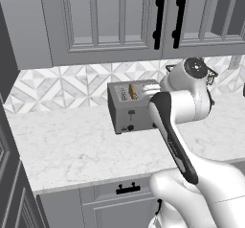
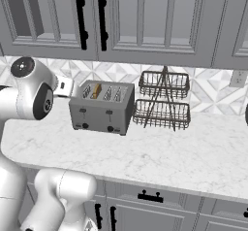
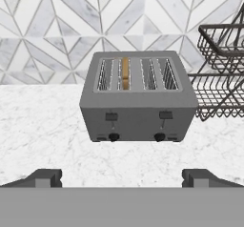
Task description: Start the toaster. Once the lever pops up, take the bread to the plate on the dining counter.
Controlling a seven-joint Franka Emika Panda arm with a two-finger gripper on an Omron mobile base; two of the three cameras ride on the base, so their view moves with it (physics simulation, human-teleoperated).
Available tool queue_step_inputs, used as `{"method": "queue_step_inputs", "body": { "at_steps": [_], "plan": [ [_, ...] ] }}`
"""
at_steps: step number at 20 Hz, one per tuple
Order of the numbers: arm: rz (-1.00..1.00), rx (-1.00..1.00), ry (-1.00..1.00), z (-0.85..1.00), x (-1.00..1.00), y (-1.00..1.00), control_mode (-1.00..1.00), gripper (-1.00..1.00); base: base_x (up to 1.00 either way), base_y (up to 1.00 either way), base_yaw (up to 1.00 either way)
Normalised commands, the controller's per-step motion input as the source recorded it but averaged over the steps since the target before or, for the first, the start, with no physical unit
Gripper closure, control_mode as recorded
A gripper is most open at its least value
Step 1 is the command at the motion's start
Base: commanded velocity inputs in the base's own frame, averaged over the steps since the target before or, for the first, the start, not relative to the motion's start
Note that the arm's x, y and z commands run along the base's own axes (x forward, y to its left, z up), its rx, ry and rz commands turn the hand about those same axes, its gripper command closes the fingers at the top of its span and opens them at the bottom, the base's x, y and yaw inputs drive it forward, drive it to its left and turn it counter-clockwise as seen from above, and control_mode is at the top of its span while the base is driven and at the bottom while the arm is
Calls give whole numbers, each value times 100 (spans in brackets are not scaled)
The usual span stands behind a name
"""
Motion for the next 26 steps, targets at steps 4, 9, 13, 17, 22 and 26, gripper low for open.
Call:
{"method": "queue_step_inputs", "body": {
  "at_steps": [4, 9, 13, 17, 22, 26],
  "plan": [
    [-3, -3, 0, -15, 14, 0, -100, -100, 0, 0, 0],
    [-1, -1, 0, -8, 28, 0, -100, -100, 0, 0, 0],
    [0, 0, 0, -8, 34, 4, -100, -100, 0, 0, 0],
    [0, -1, 0, -17, 36, 10, -100, -100, 0, 0, 0],
    [-2, -3, 0, -24, 35, 11, -100, -100, 0, 0, 0],
    [-3, -1, 0, -27, 36, 0, -100, -100, 0, 0, 0]
  ]
}}
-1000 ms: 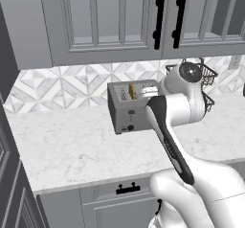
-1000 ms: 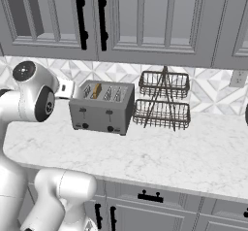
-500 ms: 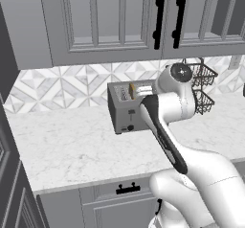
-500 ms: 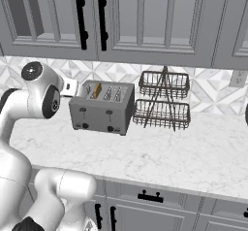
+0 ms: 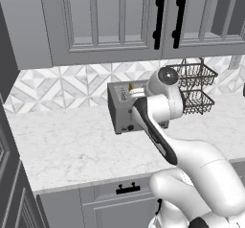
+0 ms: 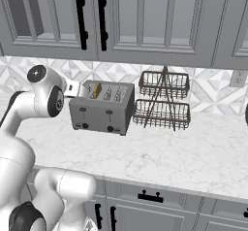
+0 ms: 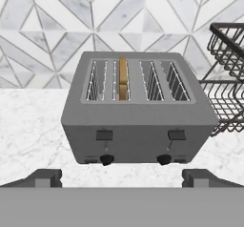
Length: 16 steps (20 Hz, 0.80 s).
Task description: Start the toaster. Once the lever pops up, take the bread to the plate on the dining counter.
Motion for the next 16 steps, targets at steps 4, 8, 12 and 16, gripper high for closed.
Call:
{"method": "queue_step_inputs", "body": {
  "at_steps": [4, 8, 12, 16],
  "plan": [
    [-2, 0, 0, -25, 40, 0, -100, -100, 0, 0, 0],
    [-2, 0, 0, -13, 39, 0, -100, -100, 0, 0, 0],
    [-1, 0, 0, -3, 35, 0, -100, -100, 0, 0, 0],
    [0, 0, 0, -8, 39, 0, -100, -100, 0, 0, 0]
  ]
}}
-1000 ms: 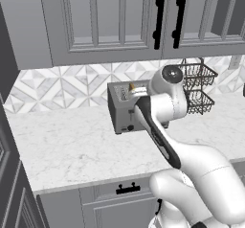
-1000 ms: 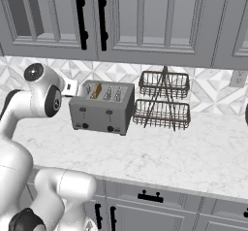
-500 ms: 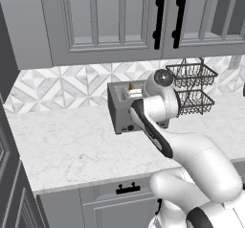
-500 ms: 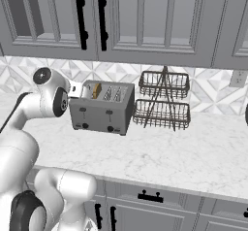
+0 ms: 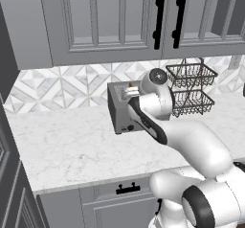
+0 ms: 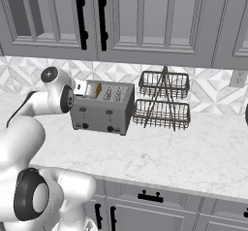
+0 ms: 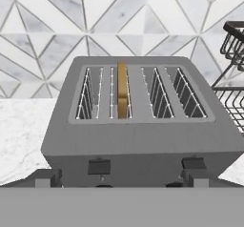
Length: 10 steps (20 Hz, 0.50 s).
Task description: Start the toaster. Once the lever pops up, take the bread to the plate on the dining counter.
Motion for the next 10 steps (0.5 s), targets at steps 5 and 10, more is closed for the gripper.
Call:
{"method": "queue_step_inputs", "body": {
  "at_steps": [5, 10],
  "plan": [
    [0, 0, 0, -21, 31, 0, -100, -100, 0, 0, 0],
    [0, 0, 0, -29, 21, 0, -100, -100, 0, 0, 0]
  ]
}}
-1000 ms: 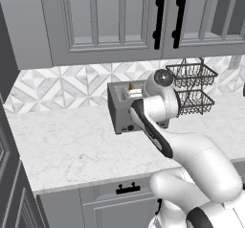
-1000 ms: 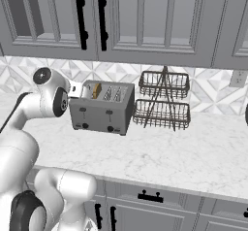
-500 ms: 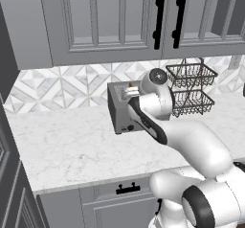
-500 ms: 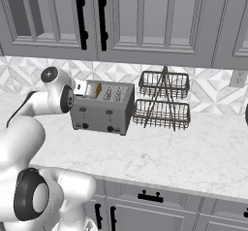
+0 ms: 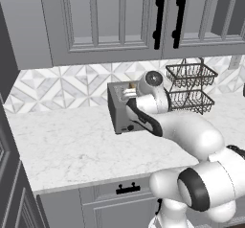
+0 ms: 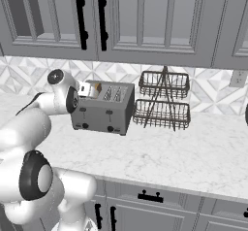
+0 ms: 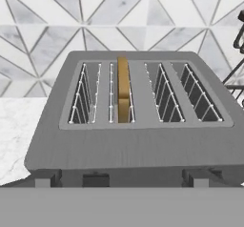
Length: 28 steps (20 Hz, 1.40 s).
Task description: Start the toaster. Once the lever pops up, take the bread to the plate on the dining counter.
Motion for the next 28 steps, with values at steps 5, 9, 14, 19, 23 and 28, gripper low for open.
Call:
{"method": "queue_step_inputs", "body": {
  "at_steps": [5, 9, 14, 19, 23, 28],
  "plan": [
    [-1, 0, 0, -23, 32, 0, -100, -100, 0, 0, 0],
    [-2, 0, 0, -18, 42, 0, -100, -100, 0, 0, 0],
    [-4, 0, 0, -9, 44, 0, -100, -100, 0, 0, 0],
    [-4, 0, 0, -10, 42, -2, -100, -100, 0, 0, 0],
    [-4, 0, 0, -14, 43, 0, -100, -100, 0, 0, 0],
    [-4, 0, 0, -16, 38, 0, -100, -100, 0, 0, 0]
  ]
}}
